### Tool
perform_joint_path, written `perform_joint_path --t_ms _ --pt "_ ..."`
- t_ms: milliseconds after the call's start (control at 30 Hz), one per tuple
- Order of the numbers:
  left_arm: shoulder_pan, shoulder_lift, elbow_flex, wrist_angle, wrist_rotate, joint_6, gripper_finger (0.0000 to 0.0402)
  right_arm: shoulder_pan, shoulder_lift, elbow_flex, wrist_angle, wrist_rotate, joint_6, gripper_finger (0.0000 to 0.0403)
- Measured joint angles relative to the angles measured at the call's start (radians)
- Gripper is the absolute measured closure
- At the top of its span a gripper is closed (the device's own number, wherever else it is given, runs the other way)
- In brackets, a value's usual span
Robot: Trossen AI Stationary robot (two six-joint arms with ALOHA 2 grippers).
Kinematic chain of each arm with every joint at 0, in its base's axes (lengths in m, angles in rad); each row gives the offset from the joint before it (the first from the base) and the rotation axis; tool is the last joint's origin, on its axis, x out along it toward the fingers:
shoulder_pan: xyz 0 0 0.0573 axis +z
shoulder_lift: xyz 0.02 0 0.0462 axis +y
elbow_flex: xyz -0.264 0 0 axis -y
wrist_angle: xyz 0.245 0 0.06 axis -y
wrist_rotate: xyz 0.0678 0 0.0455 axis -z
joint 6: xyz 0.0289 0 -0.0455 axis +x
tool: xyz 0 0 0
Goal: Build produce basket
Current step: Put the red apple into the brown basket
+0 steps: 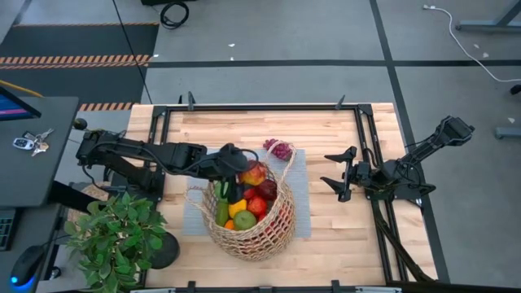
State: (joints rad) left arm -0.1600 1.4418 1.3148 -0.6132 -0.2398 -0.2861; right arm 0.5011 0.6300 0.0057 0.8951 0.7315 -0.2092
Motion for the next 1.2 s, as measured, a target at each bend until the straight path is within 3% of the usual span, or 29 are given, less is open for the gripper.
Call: perform_joint_path --t_ms 167,467,733,900,1200 --pt "0.000 0.000 0.000 0.001 0.000 0.176 0.0078 0.000 0.000 0.000 0.000 0.000 0.000 0.0041" --pt "-0.004 0.050 0.000 0.005 -0.001 0.971 0.0078 0.000 0.000 0.000 0.001 0.000 0.000 0.0041" --pt "-0.081 0.128 0.000 0.062 -0.052 1.214 0.0078 0.000 0.002 0.000 0.001 0.000 0.000 0.0041" --pt "-0.100 0.177 0.000 0.008 -0.052 1.188 0.0078 0.000 0.002 0.000 0.003 0.000 0.000 0.0041" --pt "-0.093 0.250 0.000 0.014 -0.040 0.815 0.0070 0.000 0.003 0.000 0.008 0.000 0.000 0.0041"
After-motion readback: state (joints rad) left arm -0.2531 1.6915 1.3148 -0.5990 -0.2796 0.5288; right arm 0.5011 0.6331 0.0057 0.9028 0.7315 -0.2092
